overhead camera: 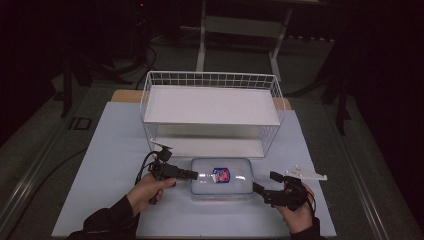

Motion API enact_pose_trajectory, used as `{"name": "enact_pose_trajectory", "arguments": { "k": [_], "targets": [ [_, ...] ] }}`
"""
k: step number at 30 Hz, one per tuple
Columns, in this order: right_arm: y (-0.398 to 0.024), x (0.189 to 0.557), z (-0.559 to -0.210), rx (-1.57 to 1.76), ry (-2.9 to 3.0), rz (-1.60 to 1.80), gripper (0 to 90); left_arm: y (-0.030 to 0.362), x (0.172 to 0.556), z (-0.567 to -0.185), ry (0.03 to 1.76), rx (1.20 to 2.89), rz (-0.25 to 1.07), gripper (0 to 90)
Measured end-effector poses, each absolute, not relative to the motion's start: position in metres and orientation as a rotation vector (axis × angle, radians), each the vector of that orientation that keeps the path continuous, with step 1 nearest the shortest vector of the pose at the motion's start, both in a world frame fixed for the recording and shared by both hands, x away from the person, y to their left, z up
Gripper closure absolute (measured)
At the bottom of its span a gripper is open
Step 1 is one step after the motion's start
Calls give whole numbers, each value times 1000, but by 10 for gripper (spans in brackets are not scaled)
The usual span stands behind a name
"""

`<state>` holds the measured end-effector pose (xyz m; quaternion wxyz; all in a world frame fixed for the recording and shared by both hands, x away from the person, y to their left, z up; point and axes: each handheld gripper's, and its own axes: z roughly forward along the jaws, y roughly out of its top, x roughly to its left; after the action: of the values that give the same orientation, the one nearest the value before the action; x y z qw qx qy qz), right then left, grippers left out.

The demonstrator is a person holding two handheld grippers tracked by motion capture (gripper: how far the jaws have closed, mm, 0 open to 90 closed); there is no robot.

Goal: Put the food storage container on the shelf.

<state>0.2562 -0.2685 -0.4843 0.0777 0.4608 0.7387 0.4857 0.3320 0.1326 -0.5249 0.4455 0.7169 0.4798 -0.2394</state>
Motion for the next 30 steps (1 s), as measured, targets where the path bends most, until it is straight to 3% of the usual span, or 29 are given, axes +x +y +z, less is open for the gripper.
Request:
{"name": "enact_pose_trajectory", "arguments": {
  "k": [15, 23, 30],
  "targets": [
    [-271, 286, -498, 1659, 2366, 1575, 247, 133, 320, -513, 1097, 1831, -515, 538],
    [-276, 294, -503, 1653, 2455, 1598, 493, 132, 310, -507, 1055, 1851, -477, 564],
    [-275, 291, -504, 1667, 2504, 1614, 494, 130, 302, -504, 1039, 1867, -434, 567]
  ]
}}
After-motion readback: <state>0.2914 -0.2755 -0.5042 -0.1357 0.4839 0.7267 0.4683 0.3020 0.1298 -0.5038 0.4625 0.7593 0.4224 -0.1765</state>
